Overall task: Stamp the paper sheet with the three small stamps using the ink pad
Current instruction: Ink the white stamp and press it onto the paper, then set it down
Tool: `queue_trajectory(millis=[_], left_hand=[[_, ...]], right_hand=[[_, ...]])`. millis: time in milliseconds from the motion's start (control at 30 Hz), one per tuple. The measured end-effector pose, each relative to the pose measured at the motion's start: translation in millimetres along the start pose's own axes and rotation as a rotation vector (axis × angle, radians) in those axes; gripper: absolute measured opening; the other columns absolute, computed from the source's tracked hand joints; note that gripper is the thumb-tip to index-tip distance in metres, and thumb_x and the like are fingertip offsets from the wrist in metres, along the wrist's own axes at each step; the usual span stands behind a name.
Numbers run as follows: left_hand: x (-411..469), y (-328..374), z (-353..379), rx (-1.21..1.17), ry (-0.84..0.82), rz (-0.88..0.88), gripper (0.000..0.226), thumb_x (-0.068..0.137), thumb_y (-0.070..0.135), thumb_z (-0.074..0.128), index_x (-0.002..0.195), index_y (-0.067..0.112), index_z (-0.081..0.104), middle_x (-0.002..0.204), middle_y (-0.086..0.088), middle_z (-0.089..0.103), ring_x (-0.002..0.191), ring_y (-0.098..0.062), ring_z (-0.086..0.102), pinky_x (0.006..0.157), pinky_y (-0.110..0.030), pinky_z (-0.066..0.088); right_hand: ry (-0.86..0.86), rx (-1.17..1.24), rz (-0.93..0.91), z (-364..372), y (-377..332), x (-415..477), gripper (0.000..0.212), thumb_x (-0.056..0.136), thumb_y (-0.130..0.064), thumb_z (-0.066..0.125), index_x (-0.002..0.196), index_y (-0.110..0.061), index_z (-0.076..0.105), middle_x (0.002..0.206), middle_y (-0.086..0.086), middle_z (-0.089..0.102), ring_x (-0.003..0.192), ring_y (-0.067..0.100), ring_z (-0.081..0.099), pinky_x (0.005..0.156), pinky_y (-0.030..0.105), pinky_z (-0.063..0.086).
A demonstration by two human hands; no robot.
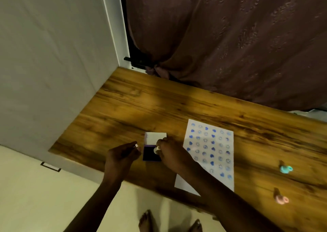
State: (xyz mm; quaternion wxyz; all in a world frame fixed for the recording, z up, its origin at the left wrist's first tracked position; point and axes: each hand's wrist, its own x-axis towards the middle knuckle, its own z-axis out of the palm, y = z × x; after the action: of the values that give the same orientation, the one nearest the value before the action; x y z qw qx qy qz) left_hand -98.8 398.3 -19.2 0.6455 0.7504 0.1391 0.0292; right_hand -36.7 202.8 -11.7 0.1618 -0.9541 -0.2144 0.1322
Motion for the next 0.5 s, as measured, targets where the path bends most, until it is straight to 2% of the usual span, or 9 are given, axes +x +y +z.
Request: queue_trajectory(millis=[100,167,233,333,367,433,500], left_hand=[[2,-2,-6,-0.010,-0.019,0.002,0.037,0.086,0.009,0.080,0.083,0.046,0.079,0.082,0.019,0.080,0.079,0.003,0.076,0.064,-0.011,0.056],[3,-3,-8,-0.021,-0.024,0.003,0.043,0.086,0.007,0.079,0.080,0.049,0.079,0.084,0.016,0.081,0.081,-0.003,0.077,0.064,-0.013,0.057],[6,-5,-8,-0.005,-0.022,0.008,0.040,0.086,0.006,0.079,0.084,0.047,0.079,0.084,0.016,0.081,0.081,-0.002,0.077,0.066,-0.017,0.060],[10,-11,-6,0.006,-0.010,-0.015,0.028,0.084,0.007,0.081,0.103,0.028,0.081,0.088,0.013,0.082,0.083,-0.004,0.077,0.078,-0.034,0.064],[11,-10,-4,0.009,-0.017,-0.012,0.030,0.084,0.007,0.081,0.101,0.032,0.081,0.088,0.014,0.082,0.084,-0.004,0.077,0.078,-0.034,0.063],[11,-8,0,0.017,-0.048,0.004,0.040,0.084,0.008,0.080,0.090,0.048,0.079,0.089,0.020,0.081,0.086,-0.001,0.077,0.073,-0.025,0.062],[13,-8,3,-0.016,-0.063,-0.002,0.038,0.085,0.007,0.080,0.094,0.044,0.080,0.095,0.015,0.082,0.093,-0.005,0.077,0.076,-0.027,0.062]], right_hand=[[-0.041,-0.124,-0.024,6,-6,8,0.027,0.098,-0.022,0.061,0.123,-0.011,0.061,0.125,0.013,0.065,0.113,0.027,0.065,0.093,0.034,0.053],[-0.059,-0.167,-0.027,11,-7,8,0.029,0.099,-0.021,0.060,0.126,-0.011,0.059,0.128,0.014,0.063,0.116,0.028,0.064,0.097,0.036,0.053],[-0.069,-0.209,-0.041,17,-5,8,0.032,0.100,-0.019,0.059,0.129,-0.009,0.057,0.132,0.015,0.060,0.121,0.030,0.061,0.104,0.038,0.050],[-0.091,-0.249,-0.032,22,-9,8,0.030,0.101,-0.017,0.056,0.129,-0.007,0.057,0.133,0.017,0.059,0.124,0.031,0.058,0.108,0.040,0.046],[-0.098,-0.250,-0.023,22,-12,9,0.027,0.101,-0.015,0.055,0.126,-0.006,0.059,0.131,0.019,0.061,0.122,0.033,0.059,0.106,0.043,0.048],[-0.071,-0.199,0.004,20,-15,9,0.017,0.097,-0.007,0.056,0.110,-0.003,0.065,0.114,0.022,0.067,0.102,0.038,0.065,0.087,0.049,0.056],[-0.054,-0.156,0.029,20,-15,10,0.010,0.092,-0.004,0.057,0.097,-0.004,0.066,0.098,0.020,0.068,0.085,0.038,0.067,0.070,0.050,0.057]])
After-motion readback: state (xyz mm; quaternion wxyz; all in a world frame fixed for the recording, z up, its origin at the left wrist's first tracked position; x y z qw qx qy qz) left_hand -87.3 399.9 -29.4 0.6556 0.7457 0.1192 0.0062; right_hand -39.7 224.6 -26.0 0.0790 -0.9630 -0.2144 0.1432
